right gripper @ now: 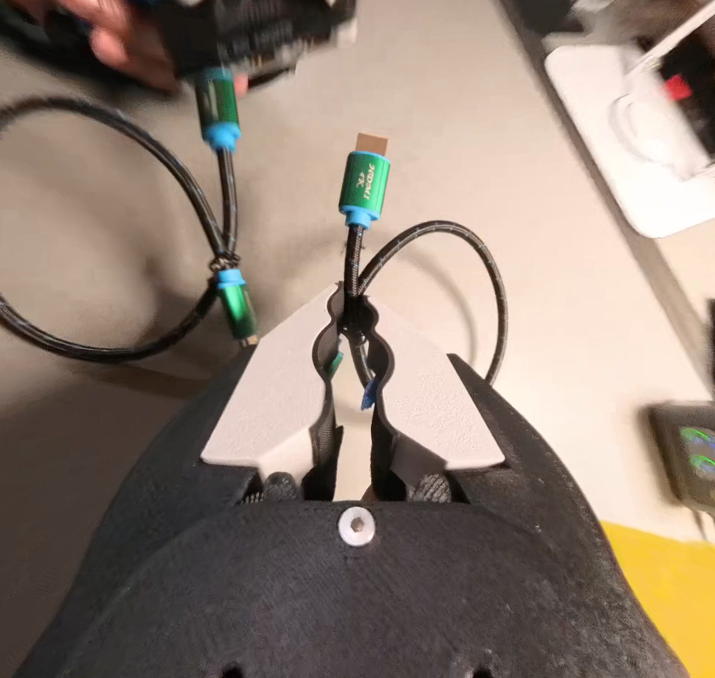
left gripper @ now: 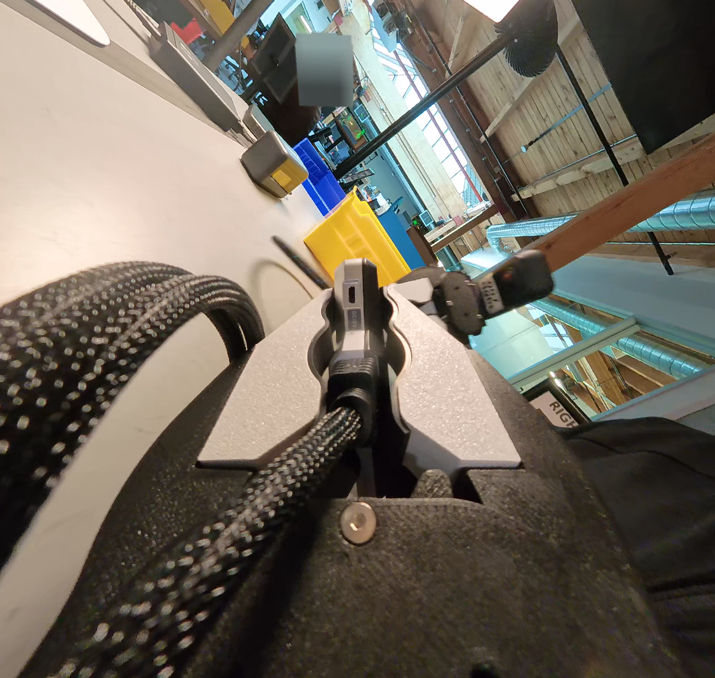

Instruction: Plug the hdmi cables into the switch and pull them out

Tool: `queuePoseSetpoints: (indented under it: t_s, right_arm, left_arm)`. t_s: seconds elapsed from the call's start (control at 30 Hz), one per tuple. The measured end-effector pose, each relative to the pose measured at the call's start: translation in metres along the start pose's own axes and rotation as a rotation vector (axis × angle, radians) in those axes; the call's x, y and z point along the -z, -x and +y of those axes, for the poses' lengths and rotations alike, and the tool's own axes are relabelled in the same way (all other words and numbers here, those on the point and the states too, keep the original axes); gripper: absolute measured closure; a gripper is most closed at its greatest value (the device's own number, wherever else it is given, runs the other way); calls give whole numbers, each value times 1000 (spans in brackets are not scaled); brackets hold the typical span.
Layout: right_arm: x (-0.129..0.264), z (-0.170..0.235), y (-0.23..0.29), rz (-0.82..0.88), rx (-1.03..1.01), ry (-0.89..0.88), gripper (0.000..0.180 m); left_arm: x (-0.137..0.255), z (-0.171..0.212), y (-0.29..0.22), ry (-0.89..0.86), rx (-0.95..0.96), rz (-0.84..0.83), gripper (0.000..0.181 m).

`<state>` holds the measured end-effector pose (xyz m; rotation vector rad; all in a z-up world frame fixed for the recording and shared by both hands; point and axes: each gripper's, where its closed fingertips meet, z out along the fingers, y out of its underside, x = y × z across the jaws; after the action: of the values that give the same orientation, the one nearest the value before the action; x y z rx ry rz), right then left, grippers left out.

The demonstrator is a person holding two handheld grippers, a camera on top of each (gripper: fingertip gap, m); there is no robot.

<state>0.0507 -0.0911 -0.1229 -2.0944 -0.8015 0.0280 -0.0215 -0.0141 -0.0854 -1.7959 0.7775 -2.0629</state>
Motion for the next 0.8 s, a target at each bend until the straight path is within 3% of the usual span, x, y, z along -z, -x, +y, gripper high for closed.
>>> queuePoseSetpoints:
  t_s: [0.03, 0.2, 0.27, 0.37, 0.43, 0.6, 0.67, 0.8]
  right_arm:
    - [19, -11, -5, 43, -14, -45, 171]
    - [146, -27, -40, 320, -78, -109, 171]
    - [198, -1, -63, 481, -138, -45, 171]
    - [247, 74, -87, 661, -301, 108, 171]
    - [252, 124, -90, 685, -415, 172, 172]
    - [211, 206, -65, 497, -598, 327, 171]
    - [208, 212, -61, 483, -590, 345, 165]
    - [238, 200, -75, 594, -562, 312, 142]
  left_arm:
    - [0, 0, 0, -1, -2, -2, 162]
    - [-1, 1, 1, 2, -11, -13, 162]
    - [-1, 1, 1, 5, -13, -13, 161]
    - [-2, 2, 1, 8, -17, -16, 161]
    - [-2, 2, 1, 8, -20, -19, 161]
    - [-3, 2, 2, 6, -30, -29, 162]
    - [-2, 2, 2, 2, -29, -30, 162]
    - [-2, 1, 2, 1, -28, -31, 162]
